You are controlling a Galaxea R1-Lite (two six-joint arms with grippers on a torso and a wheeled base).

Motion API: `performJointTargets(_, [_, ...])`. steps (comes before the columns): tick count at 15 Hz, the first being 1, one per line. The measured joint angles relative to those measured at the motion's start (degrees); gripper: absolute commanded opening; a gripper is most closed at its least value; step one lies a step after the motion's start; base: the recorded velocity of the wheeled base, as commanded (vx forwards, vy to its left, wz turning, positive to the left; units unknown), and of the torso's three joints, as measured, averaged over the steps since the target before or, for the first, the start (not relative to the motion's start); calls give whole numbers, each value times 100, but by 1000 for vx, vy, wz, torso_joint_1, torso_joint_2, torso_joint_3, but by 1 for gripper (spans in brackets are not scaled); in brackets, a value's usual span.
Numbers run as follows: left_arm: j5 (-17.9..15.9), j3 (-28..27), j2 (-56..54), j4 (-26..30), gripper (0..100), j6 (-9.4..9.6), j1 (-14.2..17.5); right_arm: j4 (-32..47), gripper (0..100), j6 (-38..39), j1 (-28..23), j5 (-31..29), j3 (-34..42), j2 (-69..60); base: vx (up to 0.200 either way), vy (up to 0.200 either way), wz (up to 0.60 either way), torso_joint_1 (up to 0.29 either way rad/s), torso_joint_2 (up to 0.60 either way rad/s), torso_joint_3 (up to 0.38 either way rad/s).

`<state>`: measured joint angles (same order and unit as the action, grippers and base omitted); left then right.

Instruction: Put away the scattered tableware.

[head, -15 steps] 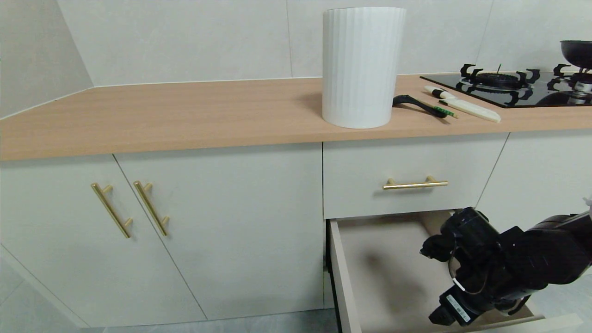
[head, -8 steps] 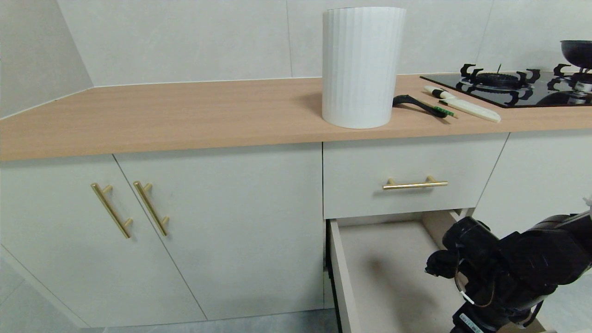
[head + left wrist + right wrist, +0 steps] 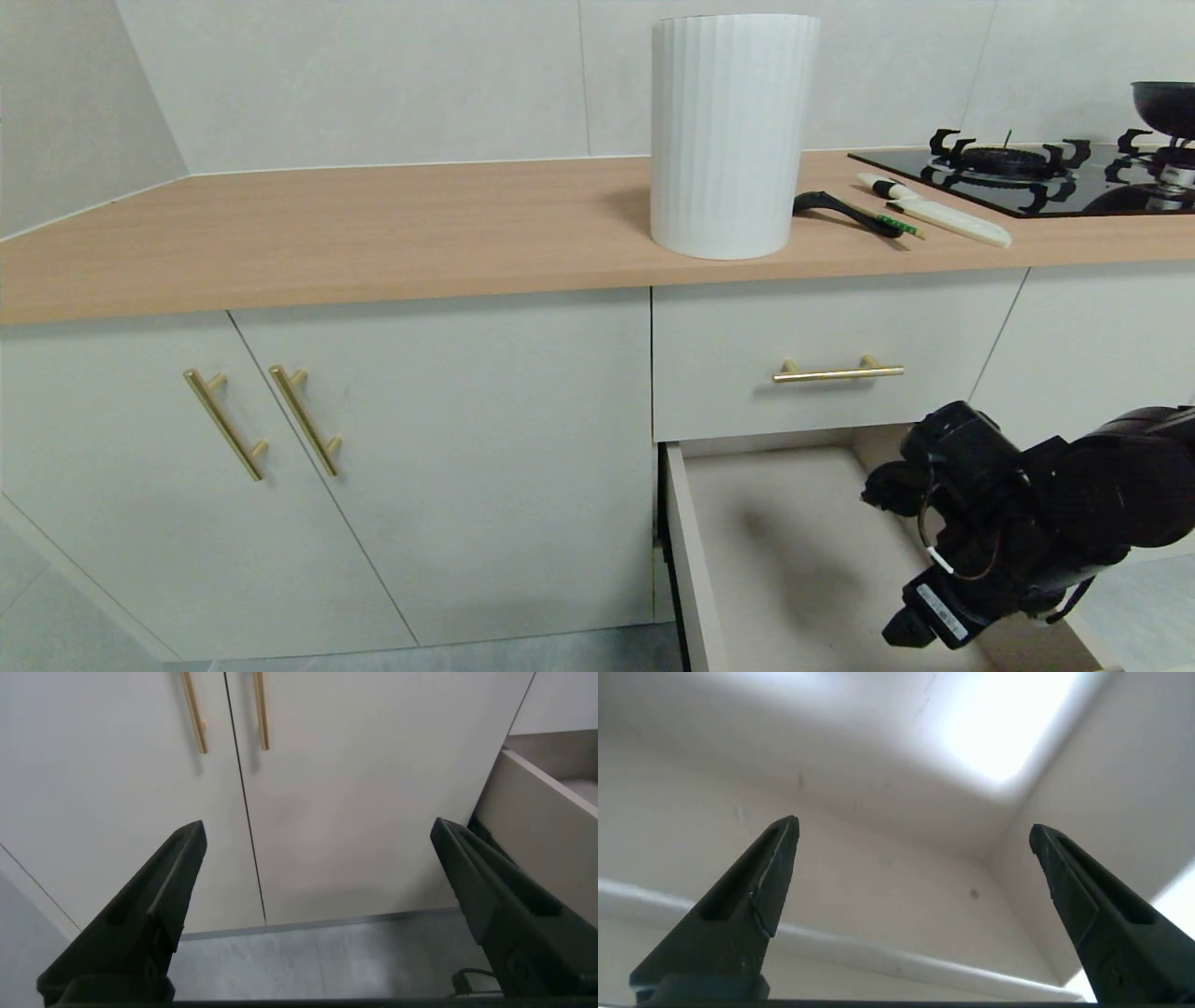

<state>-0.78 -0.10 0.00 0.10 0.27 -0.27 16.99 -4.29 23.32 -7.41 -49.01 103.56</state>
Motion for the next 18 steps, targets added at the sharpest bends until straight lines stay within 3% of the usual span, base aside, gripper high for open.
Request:
performJointTargets(3, [-1, 0, 0, 0, 100, -2, 0, -868, 100, 206, -119, 9, -60, -417, 0, 0, 0, 0, 0, 0])
performJointTargets(8, [0, 0, 0, 0, 100, -2, 0, -2522, 100, 187, -233, 27, 463, -1202, 0, 0, 0, 0, 0, 0])
performJointTargets(14, [-1, 2, 0, 6, 100, 0, 0, -3048, 100, 169, -254, 5, 631, -1451, 0, 0, 0, 5, -21, -12])
performJointTargets(18, [0, 2, 0, 6, 100, -2, -2, -3150, 100, 167, -249, 6, 690, -1473, 0, 0, 0, 89, -257, -262])
